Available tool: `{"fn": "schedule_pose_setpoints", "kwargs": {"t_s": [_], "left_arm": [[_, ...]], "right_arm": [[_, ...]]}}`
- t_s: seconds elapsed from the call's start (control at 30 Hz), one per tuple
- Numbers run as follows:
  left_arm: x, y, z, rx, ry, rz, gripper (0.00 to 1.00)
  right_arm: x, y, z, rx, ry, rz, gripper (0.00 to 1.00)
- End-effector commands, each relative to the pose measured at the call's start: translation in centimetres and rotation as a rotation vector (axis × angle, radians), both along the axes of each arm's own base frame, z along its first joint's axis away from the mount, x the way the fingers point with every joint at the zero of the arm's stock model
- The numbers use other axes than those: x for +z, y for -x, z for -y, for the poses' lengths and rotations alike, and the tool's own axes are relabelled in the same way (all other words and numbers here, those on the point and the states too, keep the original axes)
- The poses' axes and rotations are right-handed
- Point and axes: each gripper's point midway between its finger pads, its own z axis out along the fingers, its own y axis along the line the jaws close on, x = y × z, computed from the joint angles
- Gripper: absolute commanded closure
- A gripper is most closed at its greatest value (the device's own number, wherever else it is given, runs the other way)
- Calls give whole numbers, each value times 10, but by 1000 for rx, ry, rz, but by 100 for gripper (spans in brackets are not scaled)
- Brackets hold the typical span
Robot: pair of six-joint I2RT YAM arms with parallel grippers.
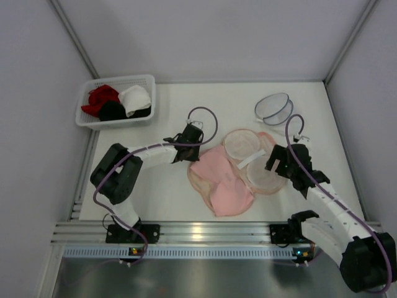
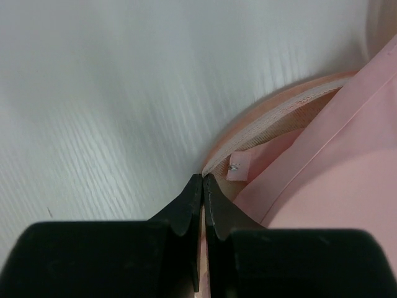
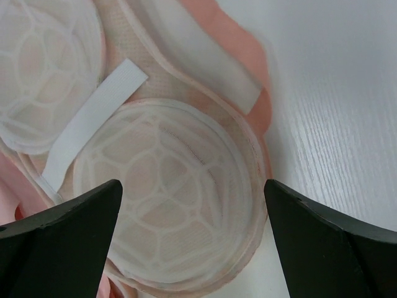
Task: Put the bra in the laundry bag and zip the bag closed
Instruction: Adjust the laundry bag at the center of the board.
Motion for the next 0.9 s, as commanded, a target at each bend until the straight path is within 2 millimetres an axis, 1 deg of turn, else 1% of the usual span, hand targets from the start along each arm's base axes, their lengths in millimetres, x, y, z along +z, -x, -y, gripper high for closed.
{"fn": "schedule_pose_setpoints", "kwargs": {"t_s": [0.0, 0.03, 0.07, 0.1, 0.13, 0.17, 0.23, 0.27, 0.33, 0.37, 0.4, 0.47, 0.53, 0.57, 0.6, 0.67, 0.7, 0.77, 0.83, 0.87], "left_arm": [[4, -34, 2, -116, -65, 54, 95], [5, -38, 4, -127, -71, 61, 95], [11, -46, 8, -136, -69, 81, 95], [11, -50, 8, -146, -87, 90, 95], [12, -53, 9, -145, -90, 98, 95], [19, -61, 11, -141, -81, 115, 95], [19, -68, 9, -136, -85, 117, 95], [25, -76, 9, -132, -77, 132, 95], [27, -80, 10, -137, -71, 132, 94], [31, -84, 11, -147, -67, 141, 94], [34, -84, 12, -153, -62, 145, 93], [45, -86, 18, -172, -32, 161, 89], [58, -86, 23, -183, -1, 178, 85], [62, -85, 24, -180, 11, 182, 79], [70, -85, 25, -179, 22, 193, 74], [79, -84, 24, -167, 33, 195, 70], [85, -83, 24, -165, 40, 206, 69], [90, -82, 21, -141, 39, 202, 67], [97, -80, 18, -120, 43, 209, 64], [104, -77, 14, -95, 47, 211, 62]], "right_arm": [[2, -12, -7, 21, -40, 49, 1], [0, -13, -7, 19, -41, 51, 1], [-4, -12, -6, 16, -38, 44, 1], [-8, -11, -6, 19, -37, 33, 1], [-10, -12, -6, 11, -38, 31, 1], [-11, -12, -5, 7, -34, 32, 1], [-13, -14, -4, -7, -36, 38, 1], [-14, -15, -1, -23, -30, 45, 1], [-19, -15, 3, -56, -30, 29, 1], [-19, -17, 4, -63, -37, 25, 1], [-18, -20, 5, -77, -47, 34, 1], [-19, -22, 9, -104, -61, 50, 2], [-15, -29, 11, -124, -87, 79, 5], [-12, -31, 10, -122, -95, 85, 6], [-11, -34, 10, -126, -101, 91, 9], [-10, -37, 10, -130, -104, 98, 10], [-12, -38, 12, -146, -99, 96, 11], [-10, -42, 16, -168, -88, 108, 13], [-11, -46, 20, -184, -70, 102, 19], [-17, -47, 22, -189, -58, 81, 21]]}}
